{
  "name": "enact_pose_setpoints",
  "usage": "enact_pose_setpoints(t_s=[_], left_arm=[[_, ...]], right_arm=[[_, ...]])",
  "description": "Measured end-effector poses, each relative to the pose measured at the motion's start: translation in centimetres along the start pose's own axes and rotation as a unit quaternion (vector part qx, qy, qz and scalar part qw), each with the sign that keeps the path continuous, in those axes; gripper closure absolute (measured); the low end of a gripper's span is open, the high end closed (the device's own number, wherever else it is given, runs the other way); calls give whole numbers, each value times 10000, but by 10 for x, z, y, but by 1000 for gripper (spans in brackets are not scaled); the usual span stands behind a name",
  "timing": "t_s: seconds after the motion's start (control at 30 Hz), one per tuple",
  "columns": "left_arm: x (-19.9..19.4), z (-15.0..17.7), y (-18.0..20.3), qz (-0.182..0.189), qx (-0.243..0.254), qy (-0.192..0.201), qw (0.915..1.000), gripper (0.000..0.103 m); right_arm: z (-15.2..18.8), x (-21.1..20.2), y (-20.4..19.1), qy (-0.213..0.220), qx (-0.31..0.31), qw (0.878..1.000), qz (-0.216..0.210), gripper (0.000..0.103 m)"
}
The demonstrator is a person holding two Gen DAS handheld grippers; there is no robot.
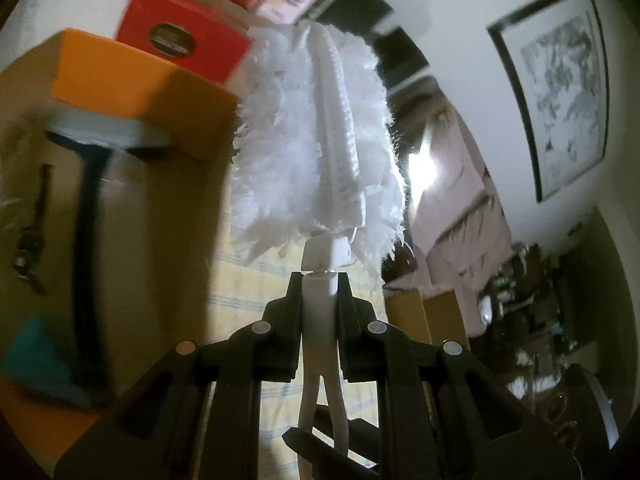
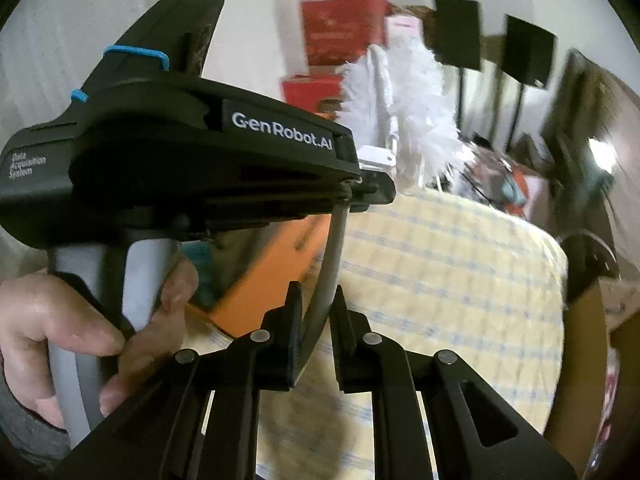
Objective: Organize objects
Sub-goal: 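Carry the feather duster over the orange box with the left tool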
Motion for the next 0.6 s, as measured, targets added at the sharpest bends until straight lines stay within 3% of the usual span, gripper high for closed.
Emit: enact_pose_setpoints(t_s=[0.27,0.6], left_arm=[[-23,-17,-43,-274,-194,260,9991,90],[-43,-23,-101,-619,-521,295,9963,90]], right_arm=[[-17,32,-38,-76,-26,9983,-585,90],[-18,69,-73,-317,-149,9949,-951,91]])
Point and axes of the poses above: each gripper's, at about its wrist camera, not at the fingertips, and x roughly the way its jaws point, y to its right, z to its underside, the point moved 7 cm from there along x, roughly the way its jaws point, and after that the axes turned 11 degrees about y, right-handed, at the moved point
